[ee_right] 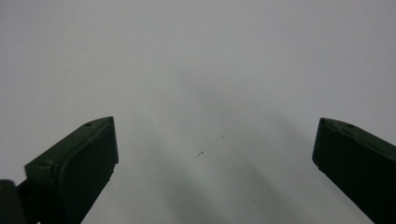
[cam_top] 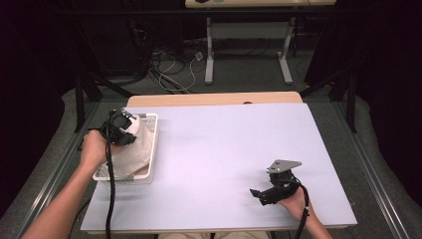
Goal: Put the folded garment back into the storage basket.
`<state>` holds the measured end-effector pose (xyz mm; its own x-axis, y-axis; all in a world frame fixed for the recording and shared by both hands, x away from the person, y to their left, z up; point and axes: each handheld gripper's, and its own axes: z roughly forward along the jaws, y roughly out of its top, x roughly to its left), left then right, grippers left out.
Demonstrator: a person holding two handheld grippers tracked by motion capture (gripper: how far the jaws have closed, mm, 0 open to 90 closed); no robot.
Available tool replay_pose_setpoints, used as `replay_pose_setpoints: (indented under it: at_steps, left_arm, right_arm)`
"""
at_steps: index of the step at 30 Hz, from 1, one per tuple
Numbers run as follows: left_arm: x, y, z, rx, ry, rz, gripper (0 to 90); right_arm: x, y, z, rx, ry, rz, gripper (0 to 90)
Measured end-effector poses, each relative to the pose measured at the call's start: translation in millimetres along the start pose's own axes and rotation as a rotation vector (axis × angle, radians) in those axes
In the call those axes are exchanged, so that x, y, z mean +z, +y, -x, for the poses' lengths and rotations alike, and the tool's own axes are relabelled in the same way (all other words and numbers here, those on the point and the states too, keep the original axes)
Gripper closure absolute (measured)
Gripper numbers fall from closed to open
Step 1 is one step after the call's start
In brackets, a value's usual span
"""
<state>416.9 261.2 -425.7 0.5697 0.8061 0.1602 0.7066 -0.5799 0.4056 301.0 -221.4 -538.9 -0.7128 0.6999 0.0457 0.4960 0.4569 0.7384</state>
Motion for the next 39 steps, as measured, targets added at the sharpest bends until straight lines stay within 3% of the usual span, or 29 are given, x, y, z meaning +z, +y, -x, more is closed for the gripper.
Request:
replay_pose_setpoints:
  at_steps: [12, 28, 33, 39]
  left_arm:
    - [18.2, -8.0, -20.9, -0.058, 0.007, -0.058, 83.5]
    - [31.4, -15.0, -32.4, -0.102, 0.024, -0.106, 83.4]
    - [36.6, -19.3, -36.9, -0.132, 0.027, -0.110, 83.4]
    - [40.6, -22.0, -40.2, -0.136, 0.034, -0.122, 83.3]
  right_arm:
    - [-0.7, 0.4, 0.6, -0.004, 0.000, 0.002, 0.0]
    - [-1.5, 0.8, -0.1, 0.004, 0.010, 0.008, 0.0]
    - [-2.3, 1.2, -0.3, 0.004, 0.015, 0.013, 0.0]
    - [-2.4, 1.1, 0.0, 0.002, 0.010, 0.008, 0.0]
